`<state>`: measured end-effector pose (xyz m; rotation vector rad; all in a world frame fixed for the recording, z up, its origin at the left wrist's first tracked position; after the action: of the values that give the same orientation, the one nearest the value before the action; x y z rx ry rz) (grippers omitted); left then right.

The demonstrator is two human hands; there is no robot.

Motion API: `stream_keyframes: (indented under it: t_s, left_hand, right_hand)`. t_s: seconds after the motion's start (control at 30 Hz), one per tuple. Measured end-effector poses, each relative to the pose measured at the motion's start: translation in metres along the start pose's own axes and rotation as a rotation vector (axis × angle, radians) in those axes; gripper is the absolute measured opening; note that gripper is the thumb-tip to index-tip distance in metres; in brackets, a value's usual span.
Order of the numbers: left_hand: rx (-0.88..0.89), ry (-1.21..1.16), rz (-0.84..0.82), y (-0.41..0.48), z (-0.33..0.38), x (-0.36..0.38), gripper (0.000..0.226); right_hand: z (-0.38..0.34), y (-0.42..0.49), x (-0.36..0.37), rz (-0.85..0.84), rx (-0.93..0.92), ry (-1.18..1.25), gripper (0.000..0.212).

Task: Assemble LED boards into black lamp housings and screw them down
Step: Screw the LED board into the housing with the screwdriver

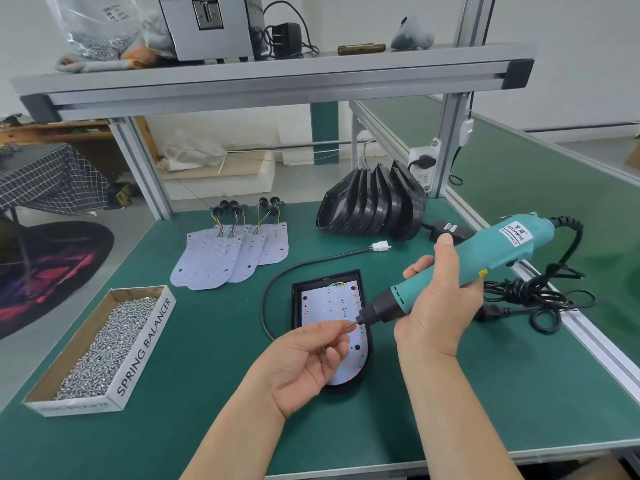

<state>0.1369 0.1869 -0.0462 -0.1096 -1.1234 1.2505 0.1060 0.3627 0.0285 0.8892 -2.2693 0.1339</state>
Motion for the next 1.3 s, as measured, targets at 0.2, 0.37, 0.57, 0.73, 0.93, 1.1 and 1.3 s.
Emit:
stream_keyframes:
  t_s: [0.2,0.37,0.57,0.73,0.93,1.1,1.3]
  left_hand:
    - [-0.034,-0.008,0.013,0.002,-0.002,-0.001,0.023]
    - [-0.051,-0.021,0.016,0.002,-0.004,0.001,0.022]
    - [-0.061,-0.057,0.005,0.002,-0.003,0.002,0.021]
    - [-0.007,-0.032,0.010,0.002,-0.002,0.003,0.020]
    - [0.221,0.105,0.115,0.000,-0.003,0.007,0.019]
    - [0.391,0.294,0.185,-0.008,0.001,0.009,0.024]
    - [0.461,0.470,0.247,-0.011,0.002,0.006,0.020]
  right_hand:
    - [-0.001,0.003,0.001,0.006,-0.003,0.009,0.017]
    - [0.002,0.002,0.001,0.000,-0.001,-0.002,0.017]
    - [0.002,0.003,0.002,-0.007,-0.012,-0.002,0.019]
    - [0.003,0.003,0.001,-0.002,-0.008,-0.006,0.019]
    - [0.005,0.005,-0.001,0.027,-0.004,-0.021,0.016]
    - [0.010,0.009,-0.002,0.023,0.043,-0.045,0.016]
    - [0.016,0.008,-0.004,0.008,0.076,-0.052,0.015]
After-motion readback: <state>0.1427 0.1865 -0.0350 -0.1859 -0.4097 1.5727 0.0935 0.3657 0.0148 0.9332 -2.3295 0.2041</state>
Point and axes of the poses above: each hand's wrist, its own y-axis towards the middle knuckle, its own x-axis out of the palm, z = x × y, the point moved 6 cm from there along y, towards the middle knuckle, and after that the axes turned 12 degrees about -x, right-handed, at the moved point
